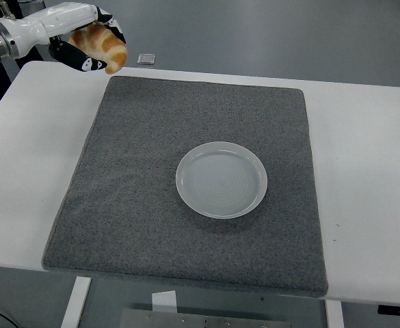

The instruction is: Place the bread on the plate

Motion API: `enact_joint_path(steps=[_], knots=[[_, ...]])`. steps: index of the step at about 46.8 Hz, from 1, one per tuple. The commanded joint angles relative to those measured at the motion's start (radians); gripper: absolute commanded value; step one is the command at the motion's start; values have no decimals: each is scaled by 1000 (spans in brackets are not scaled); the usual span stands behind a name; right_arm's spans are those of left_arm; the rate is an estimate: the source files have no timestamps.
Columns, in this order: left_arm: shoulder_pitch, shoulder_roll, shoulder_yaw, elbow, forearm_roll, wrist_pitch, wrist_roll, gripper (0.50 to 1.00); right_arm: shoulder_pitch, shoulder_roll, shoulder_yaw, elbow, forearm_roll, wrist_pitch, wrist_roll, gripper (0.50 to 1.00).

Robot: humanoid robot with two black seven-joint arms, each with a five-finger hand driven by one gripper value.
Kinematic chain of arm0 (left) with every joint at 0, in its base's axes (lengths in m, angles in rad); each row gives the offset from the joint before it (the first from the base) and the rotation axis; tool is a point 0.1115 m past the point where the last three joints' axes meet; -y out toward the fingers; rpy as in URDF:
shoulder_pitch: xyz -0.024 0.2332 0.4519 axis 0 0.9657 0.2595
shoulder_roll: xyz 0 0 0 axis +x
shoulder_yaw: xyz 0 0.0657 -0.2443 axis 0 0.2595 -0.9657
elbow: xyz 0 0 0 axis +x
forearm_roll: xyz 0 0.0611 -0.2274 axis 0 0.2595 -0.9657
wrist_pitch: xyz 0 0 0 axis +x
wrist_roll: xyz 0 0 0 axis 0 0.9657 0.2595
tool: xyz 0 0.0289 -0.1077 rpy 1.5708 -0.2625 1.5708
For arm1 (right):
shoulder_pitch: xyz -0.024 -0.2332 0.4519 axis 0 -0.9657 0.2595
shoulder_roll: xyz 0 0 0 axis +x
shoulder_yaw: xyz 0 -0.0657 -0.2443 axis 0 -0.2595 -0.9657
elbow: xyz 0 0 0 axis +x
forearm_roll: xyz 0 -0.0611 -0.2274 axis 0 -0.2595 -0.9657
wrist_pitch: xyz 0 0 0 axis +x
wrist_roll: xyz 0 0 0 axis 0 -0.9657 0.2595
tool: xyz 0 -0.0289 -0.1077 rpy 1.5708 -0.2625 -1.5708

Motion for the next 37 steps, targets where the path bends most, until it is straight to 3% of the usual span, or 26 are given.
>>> enact_joint_path(steps=[1, 37], knots=[[-22, -27, 0, -4, 0, -15, 2, 500, 0, 0, 0, 0, 0, 0, 0, 952], [-86, -421, 1, -10, 58, -17, 39, 500, 0, 0, 0, 0, 0, 0, 0, 952]])
